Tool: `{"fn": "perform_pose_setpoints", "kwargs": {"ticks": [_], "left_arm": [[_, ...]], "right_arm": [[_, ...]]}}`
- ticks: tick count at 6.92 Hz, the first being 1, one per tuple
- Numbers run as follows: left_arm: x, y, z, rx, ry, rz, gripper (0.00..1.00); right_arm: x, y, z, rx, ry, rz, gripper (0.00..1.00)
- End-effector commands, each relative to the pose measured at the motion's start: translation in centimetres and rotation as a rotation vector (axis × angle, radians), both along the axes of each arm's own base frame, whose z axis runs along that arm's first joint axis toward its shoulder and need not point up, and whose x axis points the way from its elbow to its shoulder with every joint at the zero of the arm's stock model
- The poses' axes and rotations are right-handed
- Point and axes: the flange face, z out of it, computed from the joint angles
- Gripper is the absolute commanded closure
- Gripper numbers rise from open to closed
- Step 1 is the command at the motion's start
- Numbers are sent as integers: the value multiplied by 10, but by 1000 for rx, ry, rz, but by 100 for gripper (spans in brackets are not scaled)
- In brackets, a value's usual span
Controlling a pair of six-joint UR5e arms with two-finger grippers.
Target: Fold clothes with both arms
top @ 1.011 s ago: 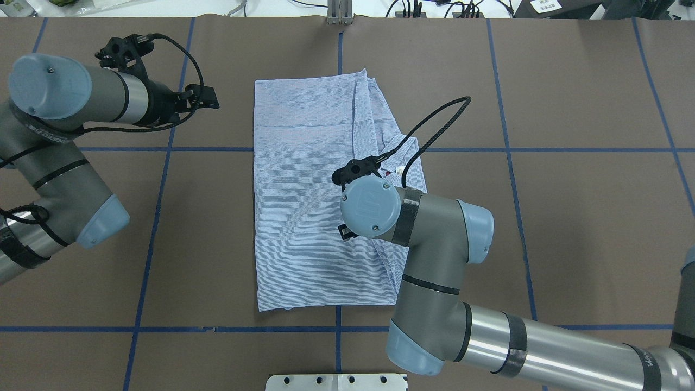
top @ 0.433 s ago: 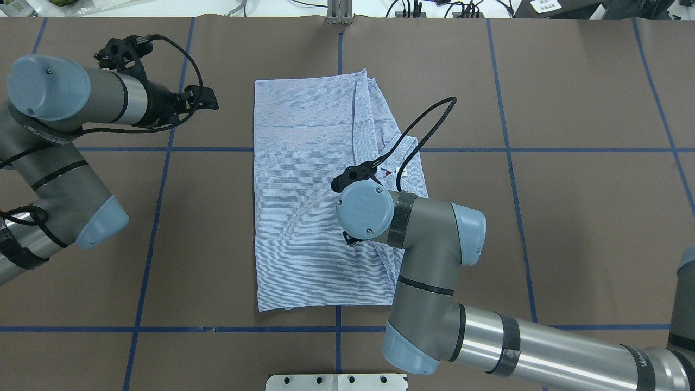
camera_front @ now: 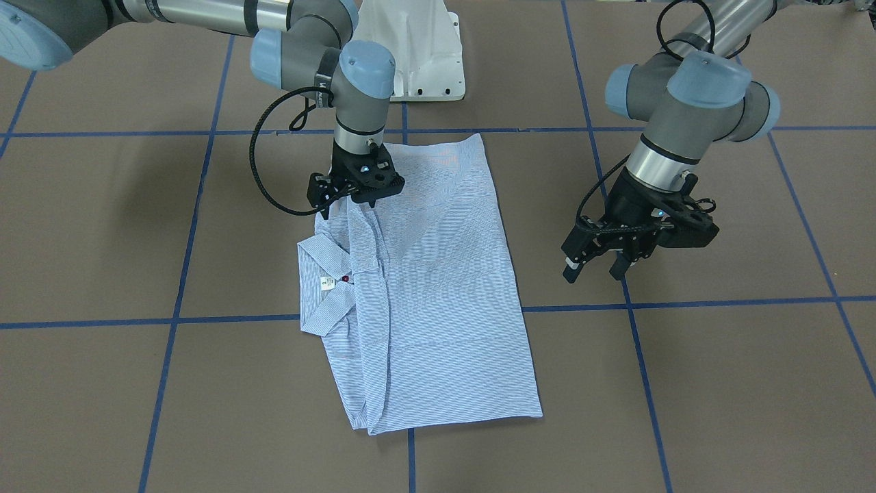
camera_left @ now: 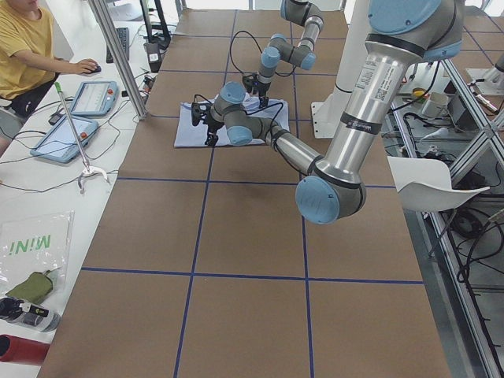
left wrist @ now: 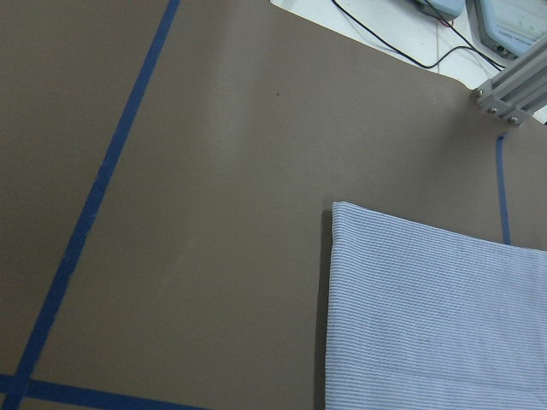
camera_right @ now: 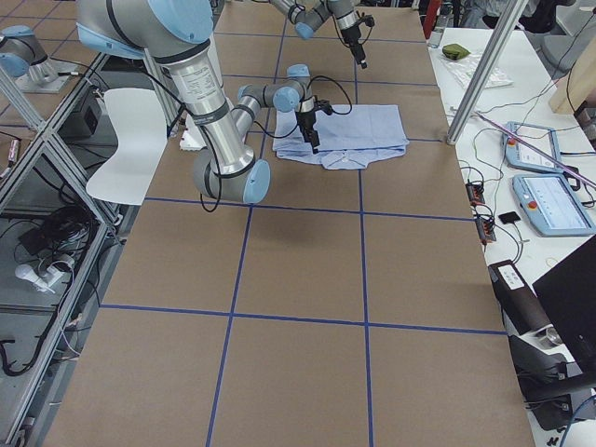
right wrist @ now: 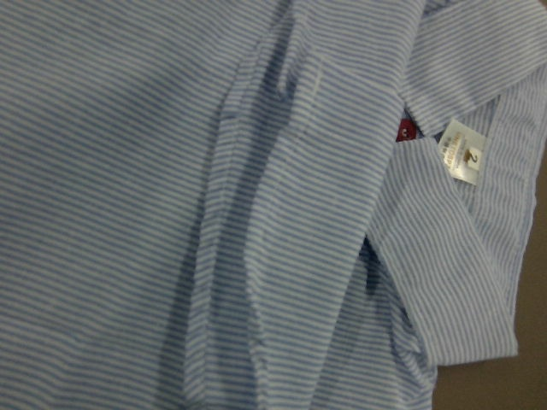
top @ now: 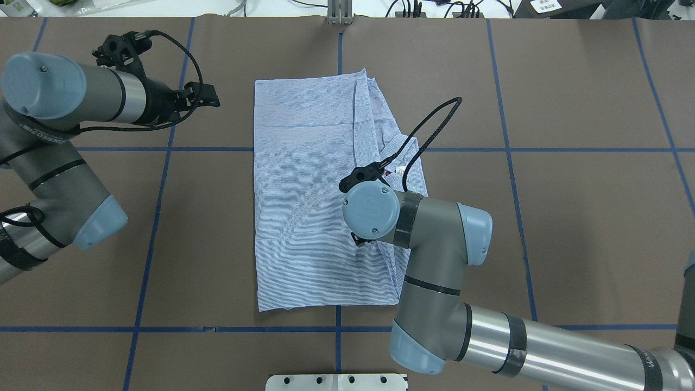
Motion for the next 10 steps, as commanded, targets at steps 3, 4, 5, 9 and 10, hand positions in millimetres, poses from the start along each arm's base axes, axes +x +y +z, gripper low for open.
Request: {"fn": "perform_pose_setpoints", "kwargs": {"ticks": [3, 4, 5, 9, 10], "left_arm": [[-10, 9, -22, -5, -2, -3, 0], [-12, 11, -28, -7, -1, -3, 1], [-14, 13, -31, -6, 0, -3, 0], [-36, 33, -40, -16, 7, 28, 0], [-47, 42, -38, -9, 9, 26, 0]], "right_arm": [[75, -3, 31, 36, 54, -39, 0], [95, 2, 40, 35, 52, -34, 0], [100, 4, 38, 36, 44, -34, 0], [52, -22, 3, 38, 31, -13, 0], [37, -31, -1, 33, 45, -9, 0]]}}
